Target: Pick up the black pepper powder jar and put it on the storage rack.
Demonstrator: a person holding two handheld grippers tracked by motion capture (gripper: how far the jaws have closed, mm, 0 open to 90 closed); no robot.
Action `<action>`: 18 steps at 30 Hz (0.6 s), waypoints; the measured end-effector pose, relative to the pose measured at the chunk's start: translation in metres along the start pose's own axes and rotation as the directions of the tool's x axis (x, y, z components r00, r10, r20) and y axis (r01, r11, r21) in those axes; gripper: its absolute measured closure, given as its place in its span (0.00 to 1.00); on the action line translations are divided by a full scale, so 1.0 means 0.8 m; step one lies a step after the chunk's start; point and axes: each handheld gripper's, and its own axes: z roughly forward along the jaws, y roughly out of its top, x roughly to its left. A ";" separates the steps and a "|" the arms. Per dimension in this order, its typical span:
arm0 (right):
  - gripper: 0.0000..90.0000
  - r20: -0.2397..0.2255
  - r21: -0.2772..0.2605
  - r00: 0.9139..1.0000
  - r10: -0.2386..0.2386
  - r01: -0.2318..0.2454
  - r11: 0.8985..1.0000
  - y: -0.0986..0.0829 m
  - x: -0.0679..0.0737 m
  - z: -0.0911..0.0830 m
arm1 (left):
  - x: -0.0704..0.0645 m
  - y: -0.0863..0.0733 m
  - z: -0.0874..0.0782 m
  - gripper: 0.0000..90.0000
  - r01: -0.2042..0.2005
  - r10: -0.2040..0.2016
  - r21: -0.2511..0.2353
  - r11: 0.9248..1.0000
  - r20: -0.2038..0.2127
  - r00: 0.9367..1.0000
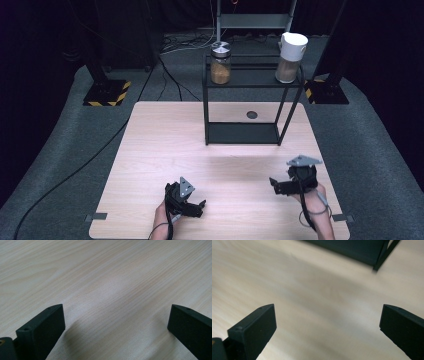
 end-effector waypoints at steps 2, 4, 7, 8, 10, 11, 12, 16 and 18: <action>0.00 -0.007 -0.022 0.999 0.037 -0.038 0.999 -0.033 0.002 0.008 | 0.000 0.000 0.000 0.01 0.000 0.000 0.000 1.000 0.000 1.000; 0.00 0.010 -0.048 0.996 0.088 -0.087 0.995 -0.061 0.008 0.015 | 0.000 0.000 0.000 0.01 0.001 -0.001 0.001 1.000 0.001 1.000; 0.00 0.027 -0.031 0.991 0.128 -0.127 0.991 -0.085 0.015 0.028 | -0.001 0.000 0.000 0.01 -0.003 0.003 -0.001 1.000 -0.004 1.000; 0.00 0.027 -0.031 0.991 0.128 -0.127 0.991 -0.085 0.015 0.028 | -0.001 0.000 0.000 0.01 -0.002 0.002 -0.001 1.000 -0.003 1.000; 0.00 0.028 -0.019 0.991 0.131 -0.130 0.991 -0.089 0.017 0.032 | 0.000 0.000 0.000 0.01 0.001 -0.001 0.001 1.000 0.000 1.000; 0.00 0.035 -0.010 0.991 0.128 -0.128 0.992 -0.089 0.019 0.034 | 0.000 0.000 0.000 0.01 0.002 -0.002 0.001 1.000 0.000 1.000; 0.00 0.042 -0.001 0.992 0.122 -0.122 0.993 -0.088 0.021 0.037 | 0.000 0.000 0.000 0.01 0.002 -0.002 0.001 1.000 0.000 1.000; 0.00 0.039 0.001 0.991 0.128 -0.128 0.992 -0.093 0.024 0.044 | 0.000 0.000 0.000 0.01 0.002 -0.002 0.001 1.000 -0.001 1.000; 0.00 0.042 -0.012 0.990 0.136 -0.135 0.991 -0.096 0.025 0.044 | 0.000 0.001 0.001 0.01 0.004 -0.004 0.001 1.000 0.001 1.000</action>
